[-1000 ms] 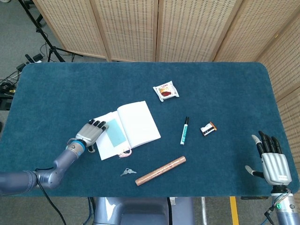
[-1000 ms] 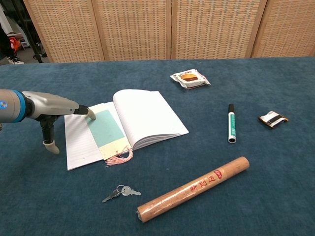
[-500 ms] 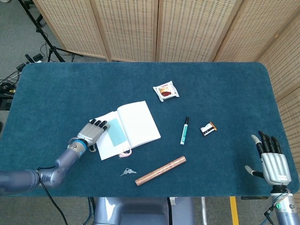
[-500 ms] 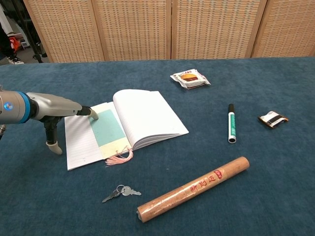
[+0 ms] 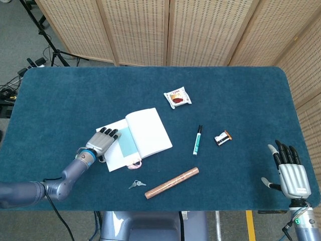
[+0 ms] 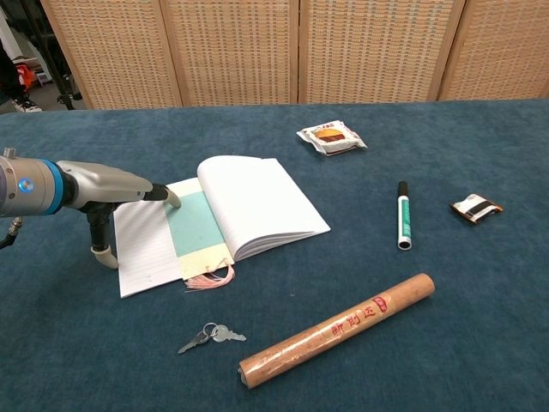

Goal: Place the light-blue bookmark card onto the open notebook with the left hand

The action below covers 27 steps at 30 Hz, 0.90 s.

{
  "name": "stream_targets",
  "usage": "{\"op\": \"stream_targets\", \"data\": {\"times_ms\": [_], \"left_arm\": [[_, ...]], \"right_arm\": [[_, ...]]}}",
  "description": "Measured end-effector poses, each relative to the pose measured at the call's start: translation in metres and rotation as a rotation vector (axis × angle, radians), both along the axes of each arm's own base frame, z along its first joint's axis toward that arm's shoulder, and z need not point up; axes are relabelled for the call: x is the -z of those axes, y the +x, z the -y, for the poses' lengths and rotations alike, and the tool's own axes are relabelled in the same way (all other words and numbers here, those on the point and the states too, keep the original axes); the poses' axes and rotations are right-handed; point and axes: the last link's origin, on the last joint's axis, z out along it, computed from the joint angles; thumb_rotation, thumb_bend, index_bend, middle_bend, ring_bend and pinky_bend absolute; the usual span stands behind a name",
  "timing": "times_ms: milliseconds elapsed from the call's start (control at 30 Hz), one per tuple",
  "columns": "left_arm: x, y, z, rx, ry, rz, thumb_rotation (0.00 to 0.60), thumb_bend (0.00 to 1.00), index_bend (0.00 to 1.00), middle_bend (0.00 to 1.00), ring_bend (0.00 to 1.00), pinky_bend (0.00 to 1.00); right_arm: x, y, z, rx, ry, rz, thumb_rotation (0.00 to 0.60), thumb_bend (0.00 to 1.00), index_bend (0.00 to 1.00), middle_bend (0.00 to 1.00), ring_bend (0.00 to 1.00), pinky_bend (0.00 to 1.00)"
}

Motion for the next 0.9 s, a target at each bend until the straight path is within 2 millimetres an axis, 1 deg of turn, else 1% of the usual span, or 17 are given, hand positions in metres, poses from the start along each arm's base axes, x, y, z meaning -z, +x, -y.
{"op": "stream_targets", "data": {"times_ms": [267,733,900], "left_arm": [[0.0013,0.0017,-0.0002,0.014,0.003,-0.005,0.6,0.15,0.07,0.0,0.0,0.0],[0.0,-0.0035,-0.0014,0.0,0.01,-0.017,0.6,0.15,0.06,0.0,0.0,0.0],[-0.0009,-0.0011,-0.0016,0.007,0.016,-0.004,0.6,0.15,0.06,0.0,0.0,0.0]], "right_arm": [[-0.0008,0.0003,-0.0008,-0.003,-0.008,0.001,0.6,0.16,0.07,0.0,0.0,0.0],[-0.0013,0.0005,-0.0014,-0.004,-0.011,0.001,0.6,0.16,0.07,0.0,0.0,0.0],[-0.0013,0.0005,-0.0014,-0.005,-0.011,-0.001,0.6,0.16,0.07,0.0,0.0,0.0]]}}
